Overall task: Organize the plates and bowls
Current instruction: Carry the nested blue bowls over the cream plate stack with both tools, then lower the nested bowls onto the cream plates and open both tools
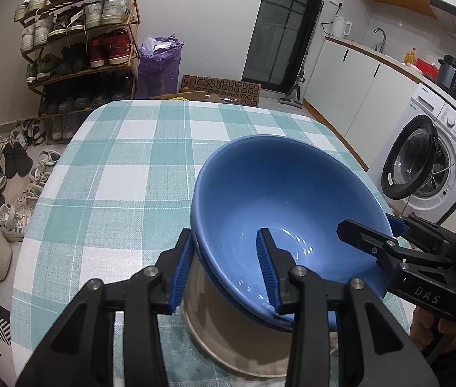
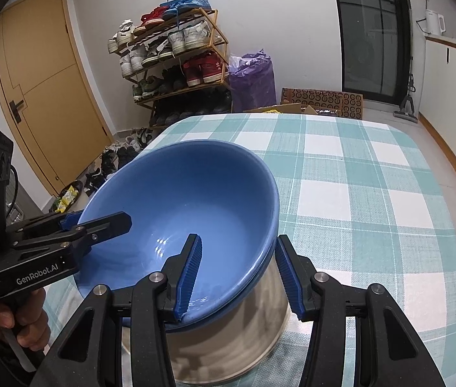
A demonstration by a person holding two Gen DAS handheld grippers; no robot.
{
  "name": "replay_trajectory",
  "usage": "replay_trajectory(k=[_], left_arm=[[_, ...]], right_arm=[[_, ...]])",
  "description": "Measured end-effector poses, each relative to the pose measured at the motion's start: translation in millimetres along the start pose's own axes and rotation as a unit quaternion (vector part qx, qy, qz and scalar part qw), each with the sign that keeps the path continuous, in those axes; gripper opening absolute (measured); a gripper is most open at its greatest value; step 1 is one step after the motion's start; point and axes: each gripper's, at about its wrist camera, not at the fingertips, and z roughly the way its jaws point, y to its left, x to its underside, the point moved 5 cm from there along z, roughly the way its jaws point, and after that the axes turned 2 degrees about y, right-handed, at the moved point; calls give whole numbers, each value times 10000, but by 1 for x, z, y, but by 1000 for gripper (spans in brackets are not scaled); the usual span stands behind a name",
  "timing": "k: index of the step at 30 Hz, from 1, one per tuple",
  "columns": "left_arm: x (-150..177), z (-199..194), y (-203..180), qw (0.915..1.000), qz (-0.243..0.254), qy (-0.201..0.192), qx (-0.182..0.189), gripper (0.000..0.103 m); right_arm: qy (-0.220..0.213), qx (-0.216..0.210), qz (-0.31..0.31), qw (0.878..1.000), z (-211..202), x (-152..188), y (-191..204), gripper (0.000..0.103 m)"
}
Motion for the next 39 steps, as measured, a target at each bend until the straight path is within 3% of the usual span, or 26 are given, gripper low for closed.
replay_trajectory(k=[23,27,31,32,34,39], left_arm=[[-1,2,-3,9999,95,-21,-124,42],[-1,3,-4,9998,135,-23,-135,46],[1,1,-8,9996,255,-15,-136,58],[1,-1,-8,9995,268,-35,-161,63],[2,-4,-8,9992,321,-62,-209,64],[3,-17,-5,9981,402,-224,-417,79]], right_arm=[[-26,66,-66,10000,-1,0,1,50],[-23,55,-66,10000,-1,0,2,50],[-56,41,-138,9999,-2,0,6,55],[-64,54,-146,9999,-2,0,6,59],[-70,38,-109,9999,-3,0,6,76],[-129,-74,-118,9998,-8,0,6,85]])
